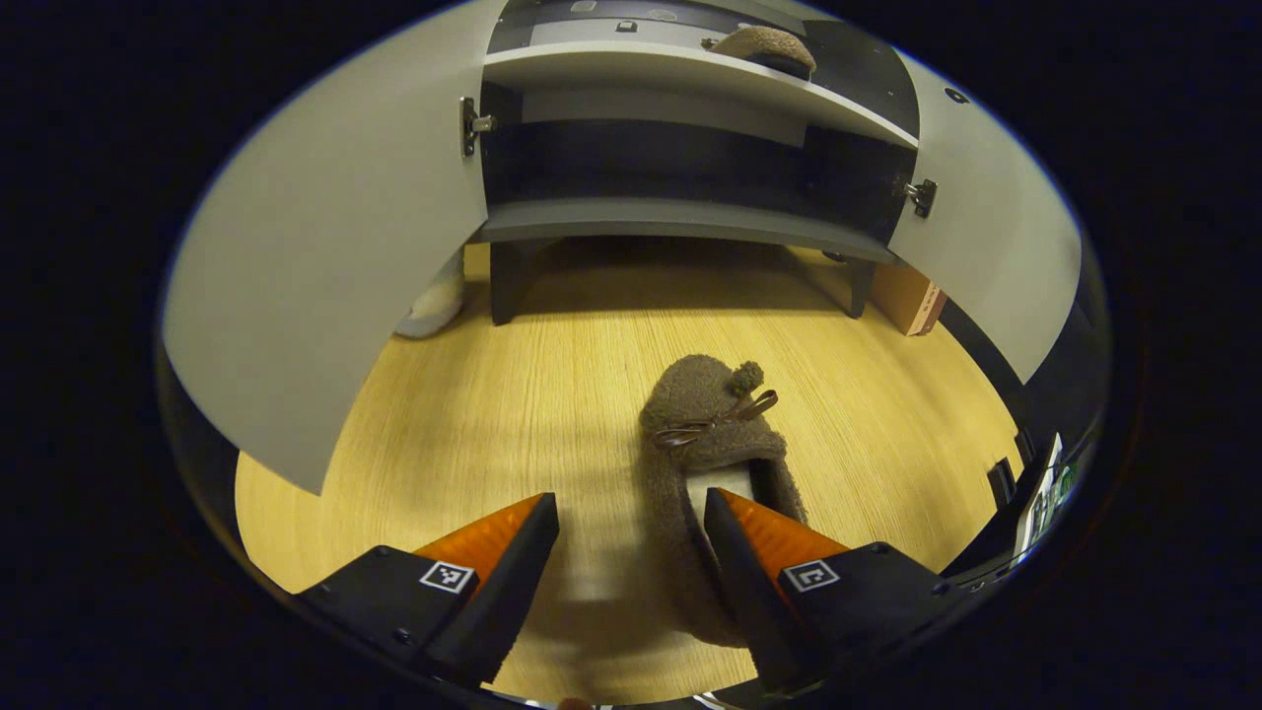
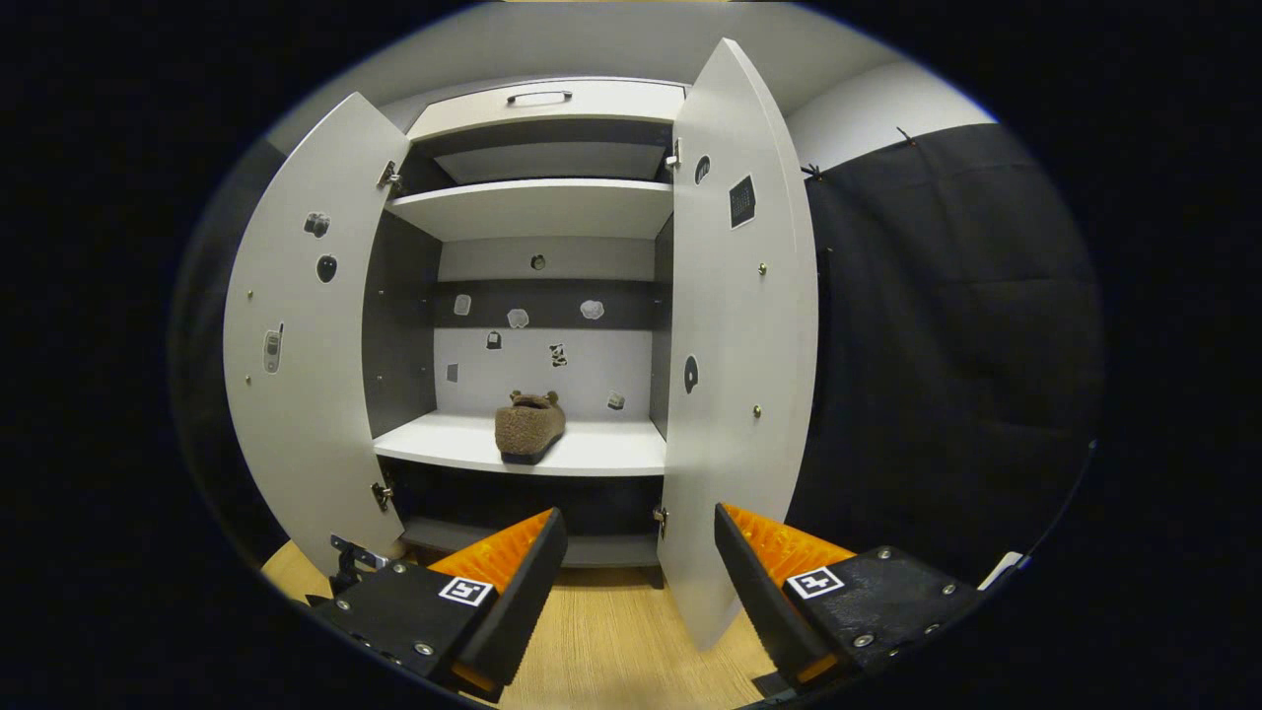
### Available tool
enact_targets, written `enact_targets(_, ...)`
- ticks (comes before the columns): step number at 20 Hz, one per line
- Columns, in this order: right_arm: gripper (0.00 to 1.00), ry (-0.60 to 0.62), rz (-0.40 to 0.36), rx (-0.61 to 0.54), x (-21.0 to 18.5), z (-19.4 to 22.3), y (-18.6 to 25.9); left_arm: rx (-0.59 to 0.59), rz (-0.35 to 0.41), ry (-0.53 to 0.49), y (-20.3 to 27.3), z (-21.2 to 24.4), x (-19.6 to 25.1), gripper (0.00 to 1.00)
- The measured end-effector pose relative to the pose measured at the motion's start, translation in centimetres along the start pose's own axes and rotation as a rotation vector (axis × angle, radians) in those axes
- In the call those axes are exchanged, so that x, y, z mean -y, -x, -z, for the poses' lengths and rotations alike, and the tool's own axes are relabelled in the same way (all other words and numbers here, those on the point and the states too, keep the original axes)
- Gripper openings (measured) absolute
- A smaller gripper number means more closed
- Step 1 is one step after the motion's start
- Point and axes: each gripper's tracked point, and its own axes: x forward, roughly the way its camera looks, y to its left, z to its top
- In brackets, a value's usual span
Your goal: Grab one shoe with the right hand and put it into the shoe cabinet, grab the other shoe with the left hand and put it into the shoe cabinet; then close the right door with the right hand and the left door with the left hand.
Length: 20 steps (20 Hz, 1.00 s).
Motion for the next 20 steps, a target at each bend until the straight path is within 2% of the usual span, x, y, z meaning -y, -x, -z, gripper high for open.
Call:
enact_targets(2,0.93,-0.006,-0.006,-0.003,-0.1,0.0,0.1,-0.040,0.009,0.046,-0.7,1.0,0.0,1.00)
enact_targets(4,0.93,-0.008,-0.016,-0.004,-0.2,0.0,0.3,-0.059,0.036,0.101,-0.9,1.2,0.5,0.84)
enact_targets(5,0.93,-0.010,-0.020,-0.005,-0.2,0.0,0.4,-0.067,0.048,0.124,-0.9,1.2,1.1,0.64)
enact_targets(6,0.92,-0.012,-0.022,-0.007,-0.3,0.0,0.4,-0.084,0.046,0.127,-0.8,1.3,1.4,0.54)
enact_targets(7,0.92,-0.015,-0.025,-0.009,-0.3,0.0,0.5,-0.113,0.029,0.117,-0.6,1.4,1.2,0.34)
enact_targets(8,0.93,-0.018,-0.026,-0.009,-0.3,0.0,0.5,-0.149,0.008,0.115,-0.4,1.7,1.0,0.23)
enact_targets(10,0.92,-0.020,-0.030,-0.007,-0.3,-0.2,0.7,-0.177,-0.005,0.132,0.2,1.0,1.3,0.07)
enact_targets(14,0.92,-0.013,-0.039,0.004,-0.3,-0.8,1.1,-0.152,-0.032,0.035,2.2,-1.6,0.7,0.07)
enact_targets(20,0.92,-0.020,-0.075,0.014,-0.4,-1.8,1.5,-0.063,0.007,0.076,8.9,-8.8,1.2,0.07)
